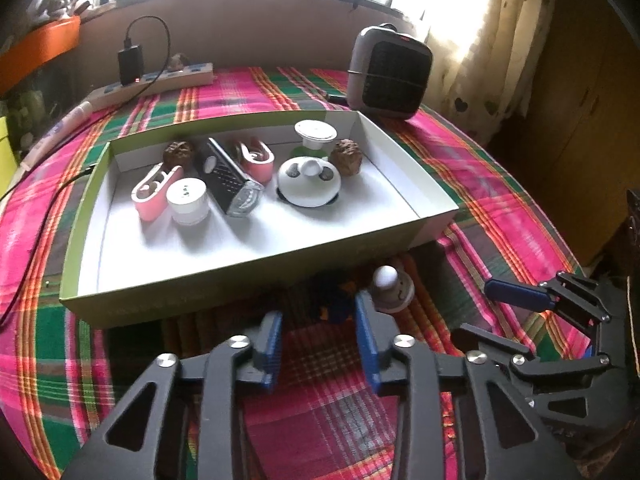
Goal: Organize objects
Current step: 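Move the left tool to the blue-corded earplugs while the right tool reaches the white knob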
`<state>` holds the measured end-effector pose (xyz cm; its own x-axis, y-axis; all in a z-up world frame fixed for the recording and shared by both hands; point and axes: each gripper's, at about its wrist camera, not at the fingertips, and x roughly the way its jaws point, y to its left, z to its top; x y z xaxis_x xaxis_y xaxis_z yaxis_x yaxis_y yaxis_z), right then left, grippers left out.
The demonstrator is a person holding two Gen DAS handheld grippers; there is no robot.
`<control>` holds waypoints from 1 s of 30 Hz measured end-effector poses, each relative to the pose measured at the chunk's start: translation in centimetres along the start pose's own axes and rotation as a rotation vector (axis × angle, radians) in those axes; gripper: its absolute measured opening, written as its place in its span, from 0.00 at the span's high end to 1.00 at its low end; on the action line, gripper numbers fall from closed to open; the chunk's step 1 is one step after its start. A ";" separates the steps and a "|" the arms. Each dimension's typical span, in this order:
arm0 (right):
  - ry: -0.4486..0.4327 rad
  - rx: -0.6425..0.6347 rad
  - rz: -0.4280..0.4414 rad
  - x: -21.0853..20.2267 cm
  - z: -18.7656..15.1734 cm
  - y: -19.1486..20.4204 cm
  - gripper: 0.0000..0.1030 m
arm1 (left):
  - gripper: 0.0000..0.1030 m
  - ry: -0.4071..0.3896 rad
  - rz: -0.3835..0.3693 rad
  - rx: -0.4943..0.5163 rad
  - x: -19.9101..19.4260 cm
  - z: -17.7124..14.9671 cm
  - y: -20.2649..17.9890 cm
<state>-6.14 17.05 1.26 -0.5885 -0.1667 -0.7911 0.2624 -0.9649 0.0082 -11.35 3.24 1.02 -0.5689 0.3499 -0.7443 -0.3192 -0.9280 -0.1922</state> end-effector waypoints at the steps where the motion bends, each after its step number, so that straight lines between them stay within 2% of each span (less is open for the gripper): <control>1: 0.000 0.004 0.000 -0.1 -0.1 0.0 0.49 | 0.76 0.000 -0.002 0.002 0.0 0.0 -0.1; 4: -0.005 0.019 0.010 -0.3 -0.1 -0.1 0.53 | 0.81 -0.004 -0.003 0.013 -0.1 0.0 -0.4; 5: -0.008 0.020 0.012 -0.3 -0.1 0.0 0.57 | 0.82 -0.006 -0.002 0.012 -0.1 0.0 -0.4; 12: -0.060 0.020 0.035 -1.0 0.5 0.7 0.68 | 0.83 -0.025 0.012 -0.019 -0.9 -0.6 0.4; 21: -0.099 -0.022 0.099 -0.3 2.2 3.0 0.70 | 0.83 -0.029 0.026 -0.055 -1.9 -1.6 1.7; 30: -0.061 0.011 0.097 1.7 3.2 3.1 0.70 | 0.83 -0.028 0.027 -0.075 -2.2 -1.8 2.7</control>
<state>-8.78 13.17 1.91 -0.6062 -0.2708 -0.7478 0.3116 -0.9459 0.0899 -9.61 -0.22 0.97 -0.5979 0.3269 -0.7319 -0.2462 -0.9438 -0.2205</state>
